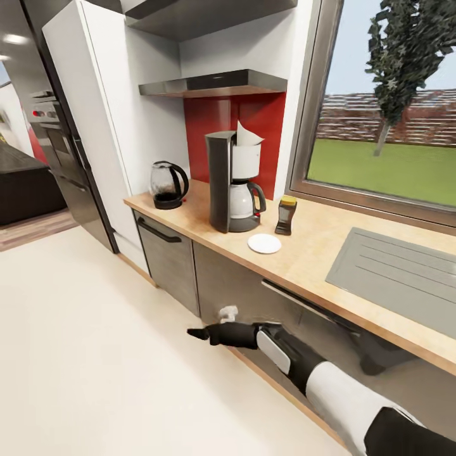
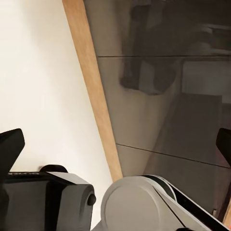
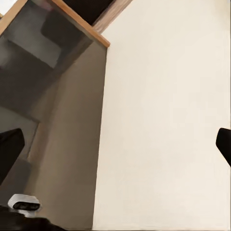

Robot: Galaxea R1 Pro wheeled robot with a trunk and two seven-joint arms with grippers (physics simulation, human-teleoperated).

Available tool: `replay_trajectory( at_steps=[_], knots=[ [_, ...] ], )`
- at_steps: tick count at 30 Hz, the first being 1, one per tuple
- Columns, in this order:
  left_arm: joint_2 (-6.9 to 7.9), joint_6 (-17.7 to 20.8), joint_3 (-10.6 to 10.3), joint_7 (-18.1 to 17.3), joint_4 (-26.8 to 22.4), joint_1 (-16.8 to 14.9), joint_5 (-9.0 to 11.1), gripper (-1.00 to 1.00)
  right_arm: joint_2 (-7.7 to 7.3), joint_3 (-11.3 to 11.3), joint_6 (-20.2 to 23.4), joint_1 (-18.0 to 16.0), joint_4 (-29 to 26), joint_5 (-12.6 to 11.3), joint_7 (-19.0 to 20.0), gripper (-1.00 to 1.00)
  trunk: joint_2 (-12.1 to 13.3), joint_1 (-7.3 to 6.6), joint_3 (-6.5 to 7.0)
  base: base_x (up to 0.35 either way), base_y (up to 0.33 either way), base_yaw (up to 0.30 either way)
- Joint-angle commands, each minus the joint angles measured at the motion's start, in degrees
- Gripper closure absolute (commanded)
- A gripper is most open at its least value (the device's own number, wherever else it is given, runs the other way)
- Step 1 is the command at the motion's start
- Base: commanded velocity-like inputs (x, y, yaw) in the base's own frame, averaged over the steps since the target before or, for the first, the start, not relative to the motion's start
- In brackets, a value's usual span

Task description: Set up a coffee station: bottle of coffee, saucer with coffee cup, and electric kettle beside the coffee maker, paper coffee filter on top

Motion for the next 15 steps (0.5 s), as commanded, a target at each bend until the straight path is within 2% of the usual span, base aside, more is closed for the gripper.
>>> replay_trajectory(
  at_steps=[1,3,5,7,8,11,13,15],
  knots=[
    [0.01,0.6,0.3,-0.2,0.0,0.0,-0.3,-1.00,-0.75,0.1,-0.7,0.9,1.0,0.0,0.9,-1.00,0.0,0.00,-0.05,0.000,0.000,0.000],
    [0.02,0.6,0.3,0.3,0.0,0.0,-0.3,-1.00,-2.64,0.1,-4.5,3.7,5.0,2.2,3.8,-1.00,0.0,0.00,-0.05,0.000,0.000,0.000],
    [0.00,0.5,0.6,1.1,0.0,0.0,-0.3,-1.00,-3.90,0.1,-9.3,7.0,12.8,5.2,6.7,-1.00,0.0,0.00,-0.05,0.000,0.000,0.000],
    [-0.07,0.5,0.7,1.3,0.0,0.0,-0.3,-1.00,-4.22,0.1,-11.8,8.4,16.7,6.6,7.4,-1.00,0.0,0.00,-0.05,0.000,0.000,0.000],
    [-0.18,0.5,0.8,1.5,0.0,0.0,-0.3,-1.00,-4.42,0.1,-14.7,9.7,20.1,7.9,7.9,-1.00,0.0,0.00,-0.05,0.000,0.000,0.000],
    [-0.51,0.4,1.0,1.7,0.0,0.0,-0.3,-1.00,-4.77,0.1,-23.2,15.9,28.0,10.7,8.5,-1.00,0.0,0.00,-0.05,0.000,0.000,0.000],
    [-0.57,0.4,1.0,1.8,0.0,0.0,-0.3,-1.00,-4.83,0.1,-24.1,17.3,28.8,11.4,8.5,-1.00,0.0,0.00,-0.05,0.000,0.000,0.000],
    [-0.69,0.4,1.0,2.8,0.0,0.0,-0.3,-1.00,-4.86,0.1,-25.0,19.1,29.7,13.3,8.4,-1.00,0.0,0.00,-0.05,0.000,0.000,0.000]
  ],
)
